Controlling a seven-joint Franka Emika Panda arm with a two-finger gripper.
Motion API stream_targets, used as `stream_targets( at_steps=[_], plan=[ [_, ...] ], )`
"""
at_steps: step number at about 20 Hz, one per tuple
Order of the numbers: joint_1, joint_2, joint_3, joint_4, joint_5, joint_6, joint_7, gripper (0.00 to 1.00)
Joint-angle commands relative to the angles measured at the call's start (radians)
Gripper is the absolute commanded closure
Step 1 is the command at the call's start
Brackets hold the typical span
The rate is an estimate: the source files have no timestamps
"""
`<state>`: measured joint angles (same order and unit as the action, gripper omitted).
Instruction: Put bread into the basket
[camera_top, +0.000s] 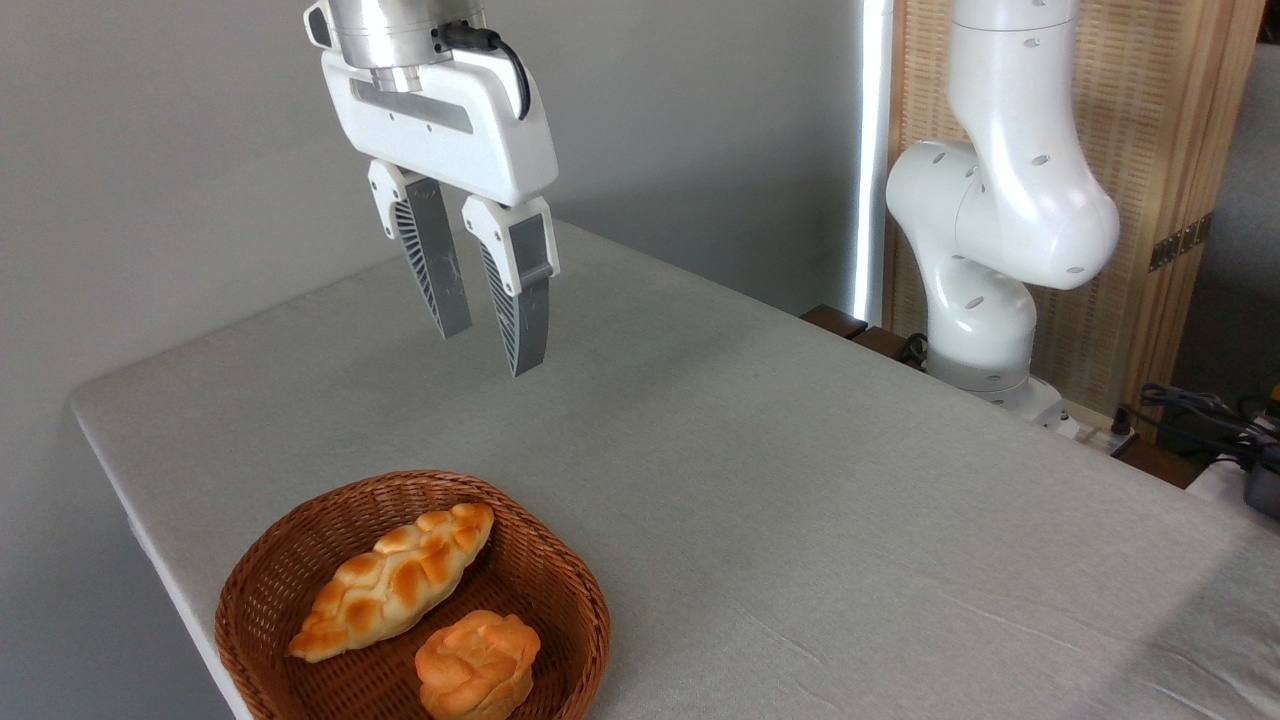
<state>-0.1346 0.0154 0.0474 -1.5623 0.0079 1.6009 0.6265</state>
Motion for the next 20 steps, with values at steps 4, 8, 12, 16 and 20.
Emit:
stream_targets(
  at_steps=[4, 8, 12, 16, 20],
  plan=[
    [0.049, 0.001, -0.014, 0.011, 0.003, -0.015, 0.022, 0.00],
    [0.049, 0.001, -0.018, 0.008, -0.003, -0.021, 0.004, 0.00],
    [0.049, 0.005, -0.050, 0.005, -0.003, -0.018, -0.004, 0.00],
    [0.049, 0.006, -0.055, 0.004, -0.003, -0.018, -0.002, 0.00],
    [0.050, 0.005, -0.046, 0.007, -0.002, -0.018, 0.002, 0.00]
  ],
)
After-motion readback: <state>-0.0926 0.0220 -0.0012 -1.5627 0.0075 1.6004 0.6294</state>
